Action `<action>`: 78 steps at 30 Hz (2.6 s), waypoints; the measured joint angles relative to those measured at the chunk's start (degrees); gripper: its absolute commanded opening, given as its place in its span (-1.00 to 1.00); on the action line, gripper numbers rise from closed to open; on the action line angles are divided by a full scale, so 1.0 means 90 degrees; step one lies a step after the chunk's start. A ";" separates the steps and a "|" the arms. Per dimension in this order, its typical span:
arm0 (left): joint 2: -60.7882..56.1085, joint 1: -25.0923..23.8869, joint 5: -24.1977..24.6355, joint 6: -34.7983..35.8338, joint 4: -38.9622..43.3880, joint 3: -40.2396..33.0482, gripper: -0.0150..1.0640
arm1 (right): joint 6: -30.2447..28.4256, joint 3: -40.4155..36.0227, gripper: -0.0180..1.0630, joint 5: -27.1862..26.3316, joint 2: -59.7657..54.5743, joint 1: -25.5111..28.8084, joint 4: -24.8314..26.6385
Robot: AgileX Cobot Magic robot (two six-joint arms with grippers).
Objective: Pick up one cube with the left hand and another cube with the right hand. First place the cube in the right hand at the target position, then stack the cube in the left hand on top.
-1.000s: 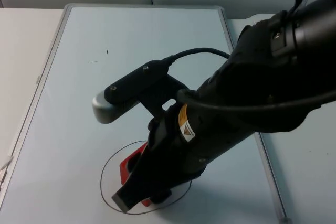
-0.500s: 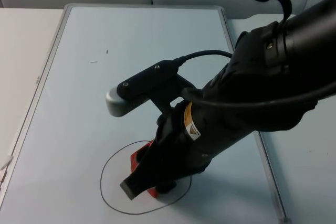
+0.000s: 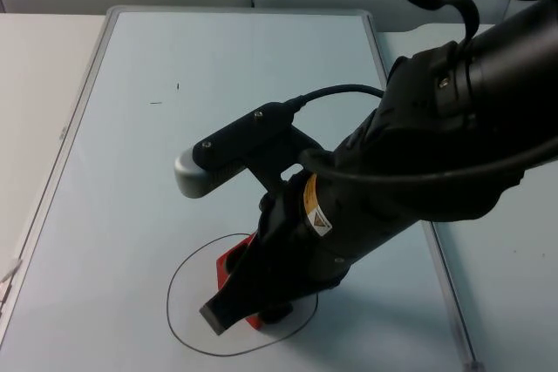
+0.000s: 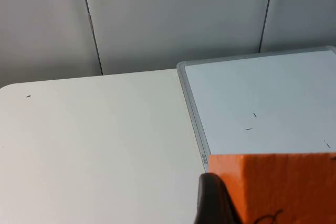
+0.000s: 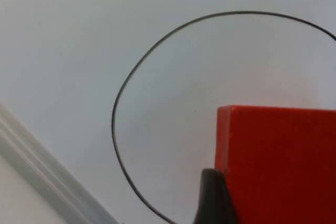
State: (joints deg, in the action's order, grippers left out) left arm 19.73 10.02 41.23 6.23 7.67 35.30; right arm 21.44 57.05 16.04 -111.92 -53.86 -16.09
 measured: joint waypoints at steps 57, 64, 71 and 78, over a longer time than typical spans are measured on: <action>0.0000 0.0000 0.0000 -0.0647 -0.0682 0.0000 -0.57 | -0.1881 -0.0525 0.71 0.2229 0.8405 0.0000 -0.0050; 0.0168 0.0000 -0.0186 -0.2698 -0.3050 -0.0004 -0.57 | -0.1884 -0.0965 0.71 0.2271 0.8782 0.0000 -0.0050; 0.1378 0.0000 -0.0303 -0.4867 -0.5517 -0.0004 -0.57 | -0.1884 -0.0978 0.71 0.2313 0.8797 0.0000 -0.0287; 0.2706 0.0000 -0.0404 -0.6315 -0.7077 -0.0004 -0.59 | -0.1895 -0.0978 0.71 0.2395 0.8807 0.0000 -0.0475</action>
State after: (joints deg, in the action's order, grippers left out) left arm 44.09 10.02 37.59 -50.60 -56.02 35.26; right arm 4.38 48.25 37.60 -32.66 -53.86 -20.37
